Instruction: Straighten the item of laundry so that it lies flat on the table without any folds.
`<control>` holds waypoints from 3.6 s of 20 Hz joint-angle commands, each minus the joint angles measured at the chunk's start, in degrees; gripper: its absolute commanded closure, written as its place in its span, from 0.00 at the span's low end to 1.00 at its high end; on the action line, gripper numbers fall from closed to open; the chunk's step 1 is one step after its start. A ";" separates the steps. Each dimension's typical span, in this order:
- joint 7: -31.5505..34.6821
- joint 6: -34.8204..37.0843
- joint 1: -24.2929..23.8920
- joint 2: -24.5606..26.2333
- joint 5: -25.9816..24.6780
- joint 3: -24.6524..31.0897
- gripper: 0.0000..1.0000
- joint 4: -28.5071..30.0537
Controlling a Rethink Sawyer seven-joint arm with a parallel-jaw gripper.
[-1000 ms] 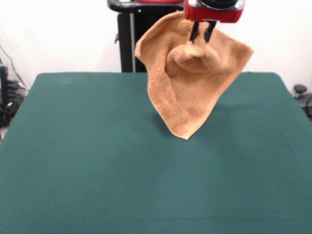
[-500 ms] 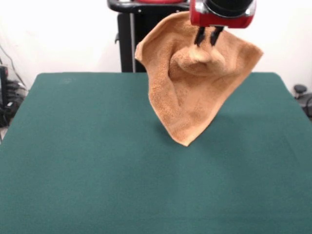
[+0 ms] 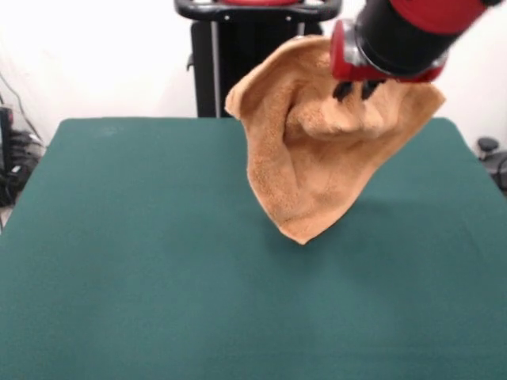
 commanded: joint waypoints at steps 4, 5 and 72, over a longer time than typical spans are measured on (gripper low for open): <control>16.96 16.50 -1.33 12.42 2.12 1.76 1.00 -24.84; 16.86 18.20 -1.66 13.94 2.57 1.44 1.00 -27.76; 2.25 -40.06 2.98 -5.62 9.97 2.38 1.00 32.53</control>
